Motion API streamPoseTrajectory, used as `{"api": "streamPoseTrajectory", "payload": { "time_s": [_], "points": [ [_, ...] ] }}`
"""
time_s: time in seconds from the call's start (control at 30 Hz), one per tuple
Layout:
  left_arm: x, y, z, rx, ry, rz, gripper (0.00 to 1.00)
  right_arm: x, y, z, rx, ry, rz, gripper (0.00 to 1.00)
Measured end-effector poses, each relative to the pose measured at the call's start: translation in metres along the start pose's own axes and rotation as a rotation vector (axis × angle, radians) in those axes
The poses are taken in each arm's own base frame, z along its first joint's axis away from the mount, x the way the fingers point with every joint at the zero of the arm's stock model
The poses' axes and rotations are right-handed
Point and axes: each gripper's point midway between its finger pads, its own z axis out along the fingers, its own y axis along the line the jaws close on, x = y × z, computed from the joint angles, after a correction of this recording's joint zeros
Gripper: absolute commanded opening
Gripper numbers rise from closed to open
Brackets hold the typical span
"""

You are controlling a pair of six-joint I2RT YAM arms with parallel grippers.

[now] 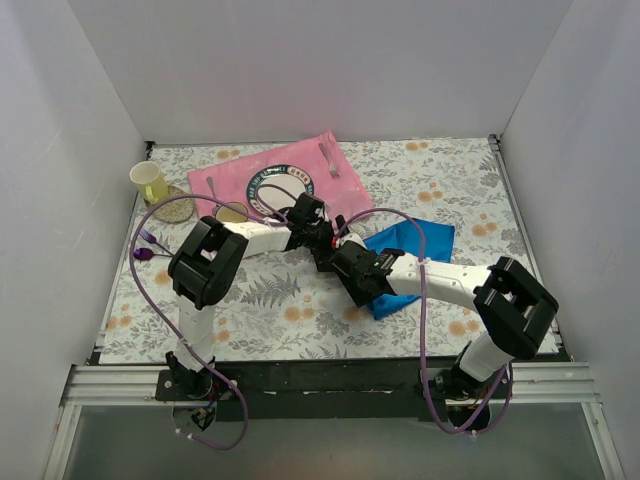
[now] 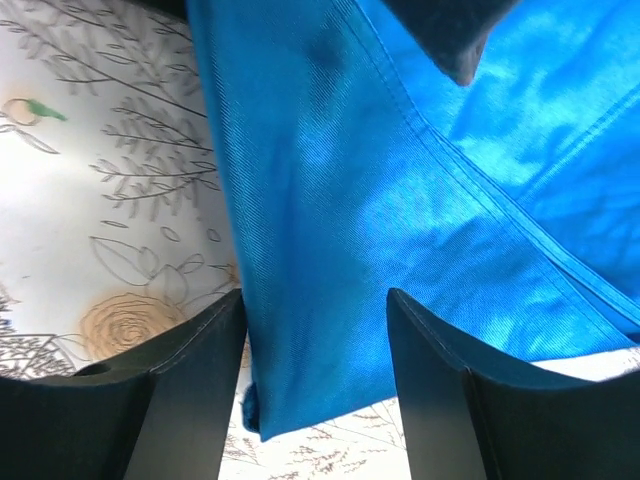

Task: Fold the napkin, place the utensils inside, and roll it up
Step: Roll the napkin with the utensil

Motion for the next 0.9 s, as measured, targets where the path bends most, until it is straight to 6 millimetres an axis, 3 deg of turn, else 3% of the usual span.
{"api": "streamPoseTrajectory", "payload": {
  "time_s": [0.27, 0.47, 0.7, 0.9],
  "points": [
    [-0.008, -0.007, 0.008, -0.002, 0.004, 0.013, 0.73, 0.015, -0.016, -0.002, 0.072, 0.051, -0.020, 0.59],
    [-0.009, -0.005, 0.007, -0.014, 0.000, 0.033, 0.77, 0.017, -0.010, -0.008, 0.024, 0.054, -0.024, 0.63],
    [-0.009, 0.005, -0.009, -0.071, -0.032, 0.057, 0.76, -0.021, 0.003, -0.027, -0.057, -0.045, 0.013, 0.63],
    [-0.020, 0.017, -0.031, -0.104, -0.066, 0.023, 0.72, -0.046, 0.017, -0.017, -0.077, -0.071, 0.010, 0.50]
  ]
}}
